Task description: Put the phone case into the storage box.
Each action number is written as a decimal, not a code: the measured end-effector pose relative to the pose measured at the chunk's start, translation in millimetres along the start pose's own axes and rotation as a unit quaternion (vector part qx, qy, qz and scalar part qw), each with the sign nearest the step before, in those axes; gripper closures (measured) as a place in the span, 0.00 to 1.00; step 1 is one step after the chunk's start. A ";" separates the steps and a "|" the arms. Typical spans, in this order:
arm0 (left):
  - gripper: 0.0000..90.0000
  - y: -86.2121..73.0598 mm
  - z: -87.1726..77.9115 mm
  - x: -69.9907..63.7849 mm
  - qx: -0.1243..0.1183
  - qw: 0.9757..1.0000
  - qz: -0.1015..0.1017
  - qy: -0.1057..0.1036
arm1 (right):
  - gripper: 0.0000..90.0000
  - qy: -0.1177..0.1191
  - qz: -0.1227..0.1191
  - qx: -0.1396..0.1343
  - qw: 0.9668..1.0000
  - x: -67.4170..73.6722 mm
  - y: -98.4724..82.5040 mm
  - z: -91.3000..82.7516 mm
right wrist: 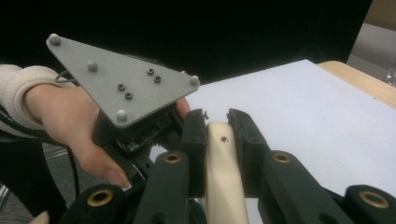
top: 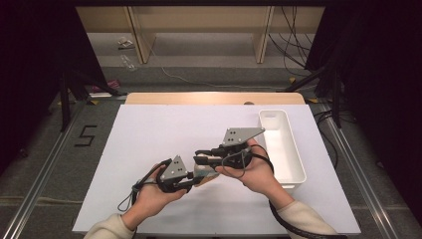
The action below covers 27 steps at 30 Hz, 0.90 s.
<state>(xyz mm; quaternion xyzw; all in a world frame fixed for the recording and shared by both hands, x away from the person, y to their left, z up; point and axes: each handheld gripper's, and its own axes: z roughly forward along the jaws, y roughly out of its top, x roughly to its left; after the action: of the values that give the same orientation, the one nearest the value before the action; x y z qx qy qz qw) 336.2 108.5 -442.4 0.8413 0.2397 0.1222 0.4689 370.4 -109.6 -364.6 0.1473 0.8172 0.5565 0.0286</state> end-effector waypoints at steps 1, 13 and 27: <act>0.88 0.1 -0.1 0.2 0.001 1.000 -0.001 -0.001 | 0.86 0.000 -0.001 0.000 1.000 -0.2 -0.1 -0.1; 0.88 1.0 -0.6 0.4 0.008 1.000 -0.007 -0.005 | 0.66 -0.006 -0.018 -0.004 1.000 -3.0 -1.6 0.5; 0.88 1.0 -2.0 3.1 0.008 1.000 -0.016 0.008 | 0.23 -0.026 -0.004 -0.027 0.999 -10.1 -5.1 1.9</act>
<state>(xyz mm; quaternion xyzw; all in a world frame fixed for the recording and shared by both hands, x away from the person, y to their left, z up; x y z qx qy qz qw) 338.3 111.1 -440.5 0.8399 0.2576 0.1194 0.4625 379.4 -112.3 -371.2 0.1579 0.8015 0.5740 0.0561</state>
